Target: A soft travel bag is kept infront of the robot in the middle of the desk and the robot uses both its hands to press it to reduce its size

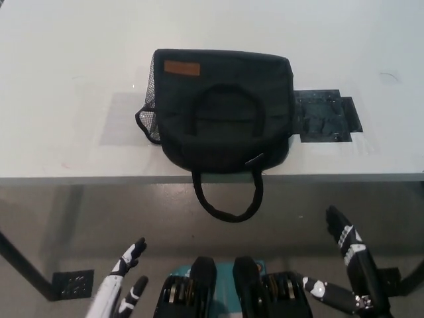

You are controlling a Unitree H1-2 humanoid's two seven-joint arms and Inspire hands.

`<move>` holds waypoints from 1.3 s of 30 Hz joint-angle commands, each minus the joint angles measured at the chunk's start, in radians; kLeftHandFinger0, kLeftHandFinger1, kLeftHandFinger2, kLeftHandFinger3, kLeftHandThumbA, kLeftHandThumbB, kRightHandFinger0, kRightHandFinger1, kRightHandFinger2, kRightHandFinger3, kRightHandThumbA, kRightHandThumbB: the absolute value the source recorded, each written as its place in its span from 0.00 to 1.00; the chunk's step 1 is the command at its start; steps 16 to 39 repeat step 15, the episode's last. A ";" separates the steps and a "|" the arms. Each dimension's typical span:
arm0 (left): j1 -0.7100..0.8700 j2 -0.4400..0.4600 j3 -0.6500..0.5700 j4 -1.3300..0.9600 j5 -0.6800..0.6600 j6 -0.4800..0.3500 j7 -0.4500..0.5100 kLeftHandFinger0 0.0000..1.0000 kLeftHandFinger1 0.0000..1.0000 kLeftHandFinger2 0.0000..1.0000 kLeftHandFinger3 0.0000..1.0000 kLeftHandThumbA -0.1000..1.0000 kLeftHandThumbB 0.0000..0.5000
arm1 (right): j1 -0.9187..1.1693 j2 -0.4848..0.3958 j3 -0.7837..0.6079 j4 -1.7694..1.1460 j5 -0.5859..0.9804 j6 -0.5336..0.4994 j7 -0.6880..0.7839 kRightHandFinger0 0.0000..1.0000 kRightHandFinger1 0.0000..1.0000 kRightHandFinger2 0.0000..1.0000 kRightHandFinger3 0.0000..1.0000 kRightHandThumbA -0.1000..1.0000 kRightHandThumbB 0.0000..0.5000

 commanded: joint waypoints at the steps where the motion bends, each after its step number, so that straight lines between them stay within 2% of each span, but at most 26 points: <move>1: -0.049 0.001 0.040 0.061 -0.051 -0.093 0.047 1.00 1.00 1.00 1.00 1.00 0.21 | -0.056 0.008 -0.021 0.057 0.019 -0.105 0.000 1.00 1.00 1.00 1.00 1.00 0.38; 3: -0.050 -0.001 0.044 0.066 -0.051 -0.100 0.044 1.00 1.00 1.00 1.00 1.00 0.21 | -0.057 0.009 -0.022 0.061 0.018 -0.110 0.002 1.00 1.00 1.00 1.00 1.00 0.37; 5: -0.098 0.011 0.058 0.074 -0.039 -0.065 0.039 1.00 1.00 1.00 1.00 1.00 0.20 | -0.110 0.008 -0.031 0.104 0.019 -0.111 0.000 1.00 1.00 1.00 1.00 1.00 0.26; 8: -0.107 0.014 0.062 0.072 -0.059 -0.061 0.024 1.00 1.00 1.00 1.00 1.00 0.17 | -0.121 0.010 -0.035 0.114 0.021 -0.110 0.000 1.00 1.00 1.00 1.00 1.00 0.31; 12: -0.121 0.016 0.067 0.064 -0.073 -0.047 0.011 1.00 1.00 1.00 1.00 1.00 0.14 | -0.135 0.009 -0.039 0.120 0.016 -0.105 -0.004 1.00 1.00 1.00 1.00 1.00 0.29; 14: -0.129 0.014 0.075 0.062 -0.088 -0.030 0.007 1.00 1.00 1.00 1.00 1.00 0.22 | -0.144 0.005 -0.037 0.112 0.012 -0.094 0.000 1.00 1.00 1.00 1.00 1.00 0.32; 39: -0.129 0.014 0.075 0.062 -0.088 -0.030 0.007 1.00 1.00 1.00 1.00 1.00 0.22 | -0.144 0.005 -0.037 0.112 0.012 -0.094 0.000 1.00 1.00 1.00 1.00 1.00 0.32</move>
